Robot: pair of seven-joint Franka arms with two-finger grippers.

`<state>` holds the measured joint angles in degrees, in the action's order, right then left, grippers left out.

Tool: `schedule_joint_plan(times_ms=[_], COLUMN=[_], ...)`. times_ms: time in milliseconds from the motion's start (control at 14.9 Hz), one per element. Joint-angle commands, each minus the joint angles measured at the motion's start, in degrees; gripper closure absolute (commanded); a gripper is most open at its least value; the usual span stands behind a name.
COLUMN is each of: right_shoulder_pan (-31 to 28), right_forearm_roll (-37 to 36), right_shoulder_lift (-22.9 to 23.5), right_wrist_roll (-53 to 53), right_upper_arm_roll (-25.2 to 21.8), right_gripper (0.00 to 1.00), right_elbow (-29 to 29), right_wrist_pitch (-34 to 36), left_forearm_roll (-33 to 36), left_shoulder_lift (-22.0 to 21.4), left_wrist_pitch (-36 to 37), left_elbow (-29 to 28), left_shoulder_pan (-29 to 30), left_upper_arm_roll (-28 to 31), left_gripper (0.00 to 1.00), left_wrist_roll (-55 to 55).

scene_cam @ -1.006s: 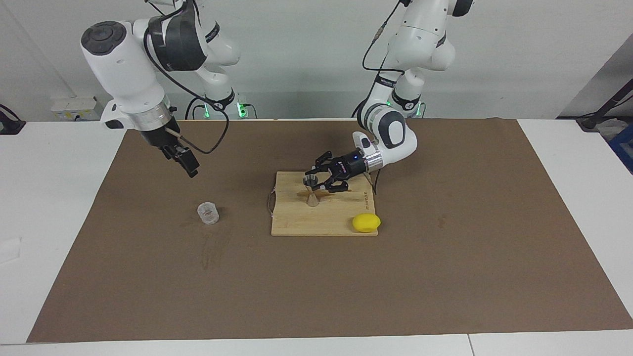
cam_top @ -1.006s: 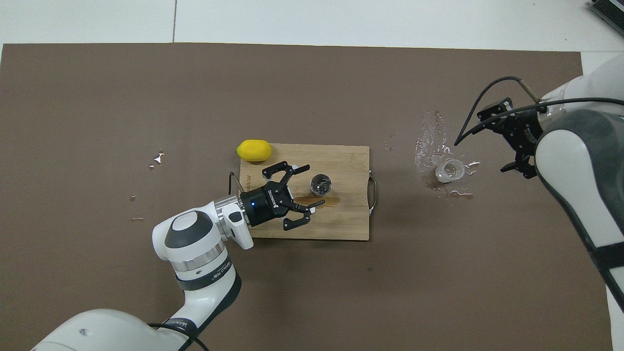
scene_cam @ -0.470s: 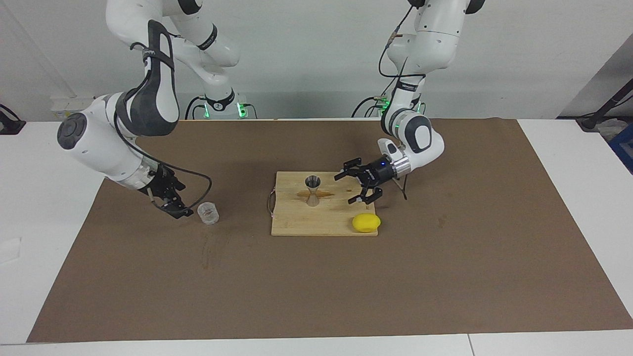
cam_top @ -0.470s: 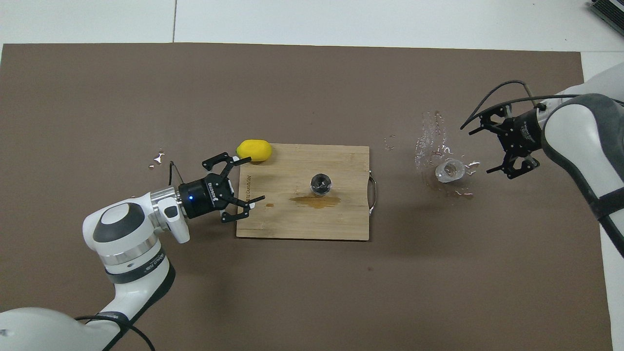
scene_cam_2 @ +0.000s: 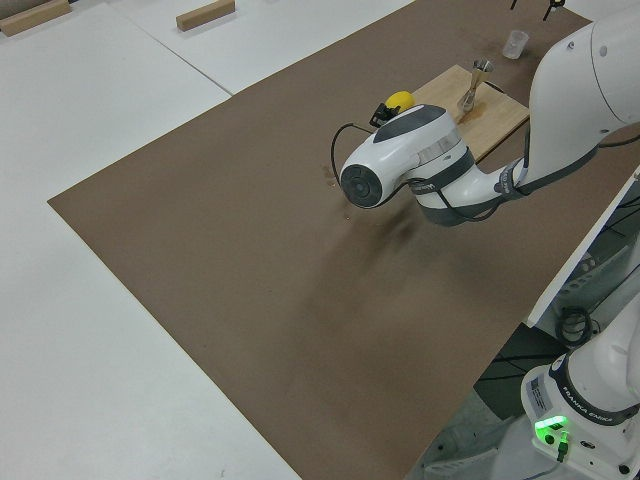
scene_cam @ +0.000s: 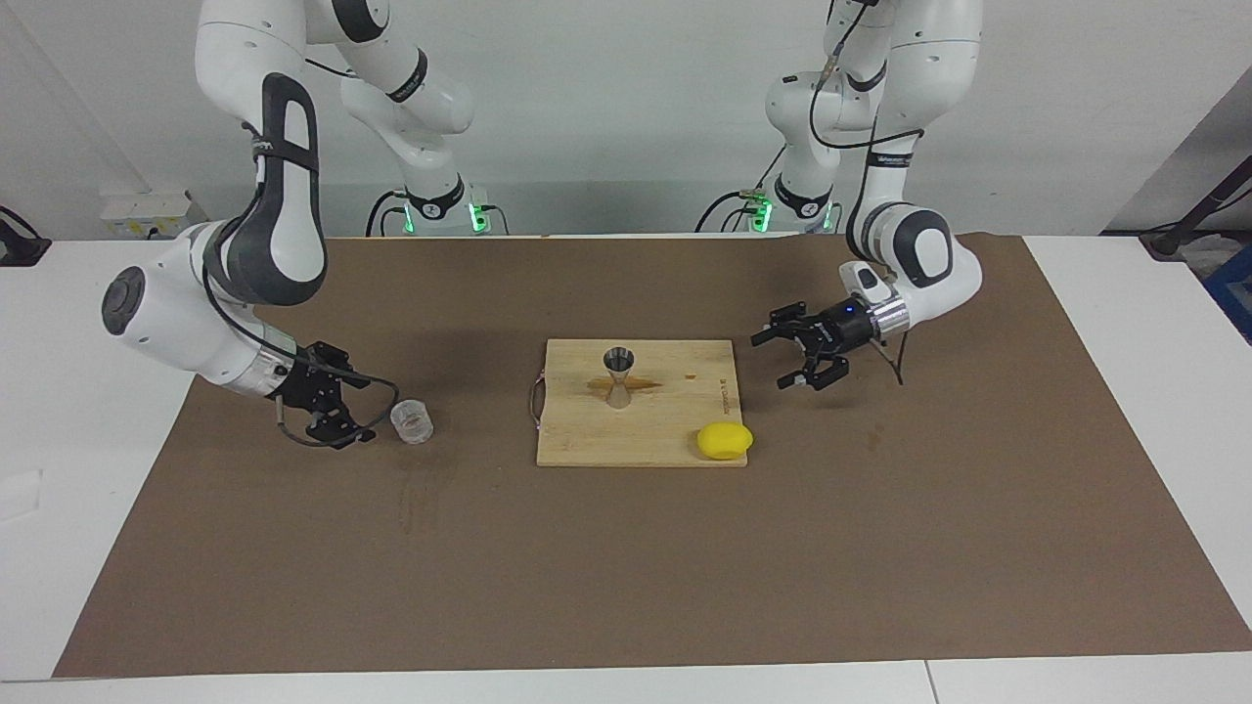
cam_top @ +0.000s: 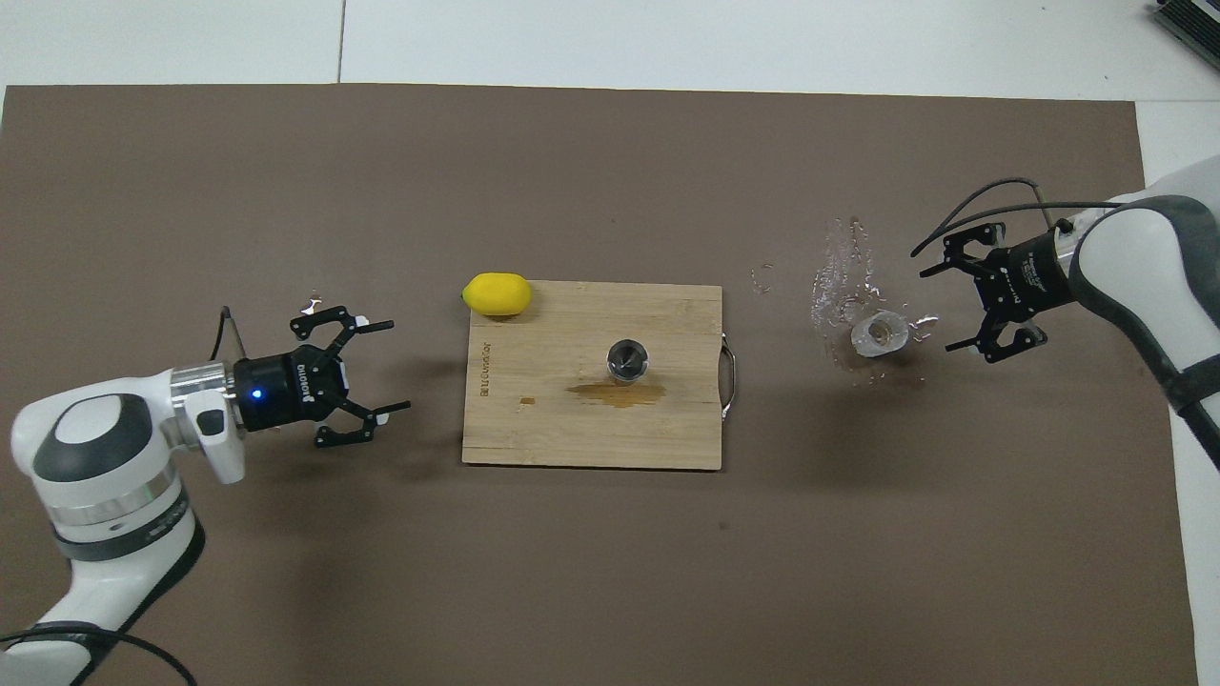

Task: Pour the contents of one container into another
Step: 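Grasp the glass cup with the right gripper while the left gripper withdraws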

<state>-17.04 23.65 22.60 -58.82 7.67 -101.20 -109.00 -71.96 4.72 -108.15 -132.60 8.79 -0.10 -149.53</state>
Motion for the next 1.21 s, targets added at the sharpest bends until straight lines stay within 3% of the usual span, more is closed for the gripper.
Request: schedule_joint_plan(times_ms=[0, 335, 604, 805, 939, 1140], right_shoulder_pan=[-1.94, -1.6, -1.16, -0.9, -0.45, -0.37], right_forearm_roll=[2.19, 6.92, 10.62, 13.26, 14.75, 16.33], right_shoulder_lift=[2.09, 2.18, 0.96, 0.51, 0.42, 0.34], right_wrist_roll=[1.16, 1.25, 3.7, 5.99, 6.26, 6.61], right_upper_arm_roll=[0.77, 0.77, 0.77, 0.77, 0.77, 0.77], right_gripper=[0.0, 0.0, 0.0, 0.0, 0.01, 0.08], right_elbow=[-0.23, -2.94, -7.34, -8.84, -9.1, -9.89], right_wrist_pitch=[-0.16, -1.3, -3.76, -5.08, -5.69, -6.93], left_forearm_roll=[14.08, 31.58, 41.28, 48.21, 50.6, 58.05], left_shoulder_lift=[-0.41, 1.16, 1.61, 1.09, 0.21, -2.68], left_wrist_pitch=[4.16, 11.72, 15.85, 19.11, 19.12, 19.55], left_elbow=[6.8, 21.99, 33.95, 41.08, 43.9, 47.6], left_shoulder_pan=[7.27, 15.72, 16.97, 15.74, 14.6, 6.62], left_upper_arm_roll=[-0.51, -0.6, -0.6, -0.69, -1.91, -2.36], left_gripper=[0.0, 0.0, 0.0, 0.0, 0.0, 0.0], left_wrist_roll=[2.83, 12.74, 20.74, 41.28, 47.3, 60.17])
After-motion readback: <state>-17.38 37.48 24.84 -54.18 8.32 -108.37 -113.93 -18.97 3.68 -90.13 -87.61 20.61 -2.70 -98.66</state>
